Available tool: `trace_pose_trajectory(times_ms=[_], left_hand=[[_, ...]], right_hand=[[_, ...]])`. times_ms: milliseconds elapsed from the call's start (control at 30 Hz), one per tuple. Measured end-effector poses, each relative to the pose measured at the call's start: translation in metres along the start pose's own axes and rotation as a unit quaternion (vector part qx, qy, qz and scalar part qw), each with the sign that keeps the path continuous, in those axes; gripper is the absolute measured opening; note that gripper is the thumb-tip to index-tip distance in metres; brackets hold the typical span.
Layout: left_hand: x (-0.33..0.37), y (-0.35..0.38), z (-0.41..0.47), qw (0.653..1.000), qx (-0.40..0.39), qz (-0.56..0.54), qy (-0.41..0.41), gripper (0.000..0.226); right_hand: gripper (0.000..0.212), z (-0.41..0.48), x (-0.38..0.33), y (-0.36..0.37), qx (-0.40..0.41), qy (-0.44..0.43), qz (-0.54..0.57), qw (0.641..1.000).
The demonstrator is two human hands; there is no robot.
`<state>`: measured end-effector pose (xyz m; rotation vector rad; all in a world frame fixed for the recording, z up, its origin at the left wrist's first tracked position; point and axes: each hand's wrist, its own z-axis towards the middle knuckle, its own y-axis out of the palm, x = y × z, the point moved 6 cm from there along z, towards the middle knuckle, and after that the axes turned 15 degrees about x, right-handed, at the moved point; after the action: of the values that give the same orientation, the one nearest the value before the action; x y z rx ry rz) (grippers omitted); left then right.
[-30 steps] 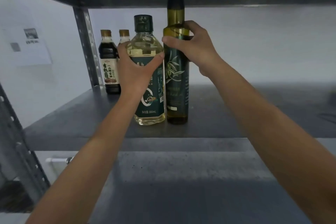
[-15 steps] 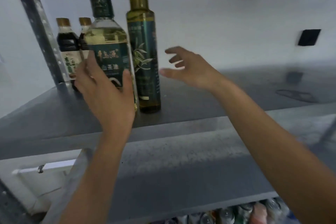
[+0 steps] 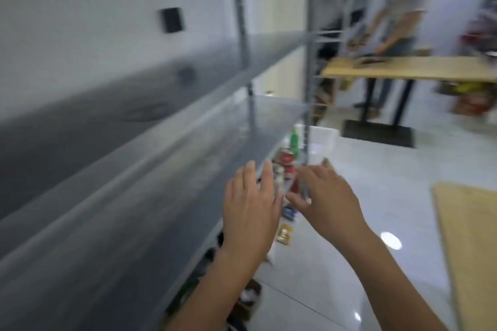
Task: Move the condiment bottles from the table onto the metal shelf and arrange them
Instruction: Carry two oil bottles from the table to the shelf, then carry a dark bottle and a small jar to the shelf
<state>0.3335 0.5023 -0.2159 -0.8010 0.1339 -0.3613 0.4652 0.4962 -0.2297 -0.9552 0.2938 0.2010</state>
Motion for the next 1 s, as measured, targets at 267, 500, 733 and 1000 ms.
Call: trace_pose_trajectory(times_ms=[267,500,733,1000], left_hand=[[0.213,0.125,-0.016,0.956,-0.163,-0.138,0.204,0.066],[0.341,0.153,-0.049,0.875,-0.243,-0.265,0.323,0.070],[0.417,0.175,-0.082,0.759,-0.320,-0.351,0.445,0.071],[0.485,0.201,-0.119,0.621,-0.441,-0.423,0.491,0.084]], right_hand=[[0.055,-0.106,0.221,-0.062,0.033,0.306,-0.160,0.938],[0.051,-0.192,0.294,-0.126,0.117,0.489,-0.235,0.832],[0.060,-0.253,0.321,-0.134,0.170,0.646,-0.211,0.714],[0.066,-0.286,0.346,-0.107,0.218,0.735,-0.176,0.617]])
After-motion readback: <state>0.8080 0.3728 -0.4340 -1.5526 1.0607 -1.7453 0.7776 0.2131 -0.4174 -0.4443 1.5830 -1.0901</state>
